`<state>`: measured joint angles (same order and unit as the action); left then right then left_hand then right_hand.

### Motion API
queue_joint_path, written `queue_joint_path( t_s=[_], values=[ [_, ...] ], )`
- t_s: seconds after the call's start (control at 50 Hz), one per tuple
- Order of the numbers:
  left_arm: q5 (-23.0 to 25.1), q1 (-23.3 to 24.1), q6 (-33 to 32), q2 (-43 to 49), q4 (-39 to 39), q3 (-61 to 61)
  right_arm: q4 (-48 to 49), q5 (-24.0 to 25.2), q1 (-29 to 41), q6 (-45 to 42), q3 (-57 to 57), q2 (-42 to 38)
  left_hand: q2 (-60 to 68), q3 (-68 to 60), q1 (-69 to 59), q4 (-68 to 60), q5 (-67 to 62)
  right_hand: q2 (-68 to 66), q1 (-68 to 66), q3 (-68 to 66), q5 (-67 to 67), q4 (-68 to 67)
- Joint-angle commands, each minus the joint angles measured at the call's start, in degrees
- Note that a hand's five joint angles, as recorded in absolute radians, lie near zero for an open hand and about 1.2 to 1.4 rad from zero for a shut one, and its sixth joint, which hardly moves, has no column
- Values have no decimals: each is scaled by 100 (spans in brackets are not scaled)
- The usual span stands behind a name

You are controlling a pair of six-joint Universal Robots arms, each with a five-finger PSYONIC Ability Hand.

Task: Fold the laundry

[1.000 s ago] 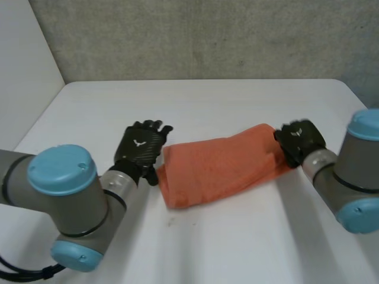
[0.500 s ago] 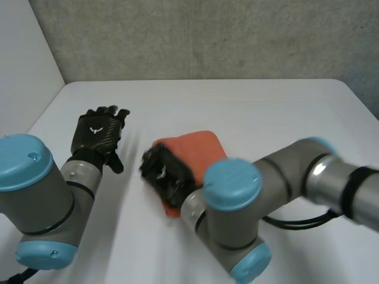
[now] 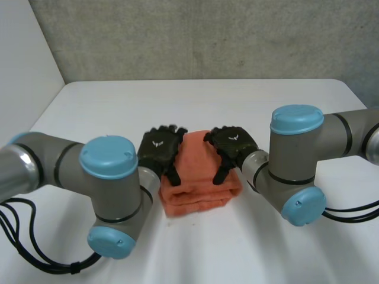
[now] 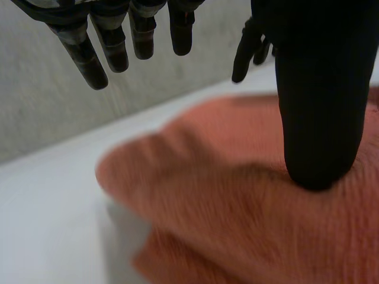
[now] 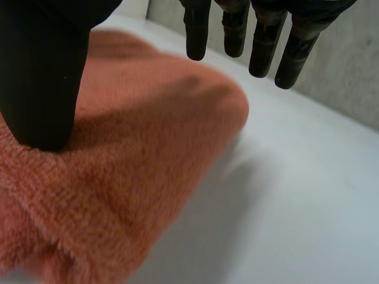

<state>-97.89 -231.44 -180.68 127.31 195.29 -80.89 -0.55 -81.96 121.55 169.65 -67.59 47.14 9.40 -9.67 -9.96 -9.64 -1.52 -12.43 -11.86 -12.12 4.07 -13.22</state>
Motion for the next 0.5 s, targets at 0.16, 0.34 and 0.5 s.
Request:
queue_joint_path(
  t_s=[0.16,0.34,0.5],
  values=[
    [-37,-332,-81,-407,-544,-260,-33,-40,-324,-336,-53,338,60,-33,-4,-36,152,243,186,212,-407,322],
    [-19,-332,-90,-1516,-571,-260,125,-294,-439,-187,-185,1368,60,-33,-4,-36,152,243,186,212,-407,322],
    [16,-666,-81,-2562,-571,-146,328,-734,-746,15,-246,2265,60,-33,-4,-36,152,243,186,212,-407,322]
  ],
)
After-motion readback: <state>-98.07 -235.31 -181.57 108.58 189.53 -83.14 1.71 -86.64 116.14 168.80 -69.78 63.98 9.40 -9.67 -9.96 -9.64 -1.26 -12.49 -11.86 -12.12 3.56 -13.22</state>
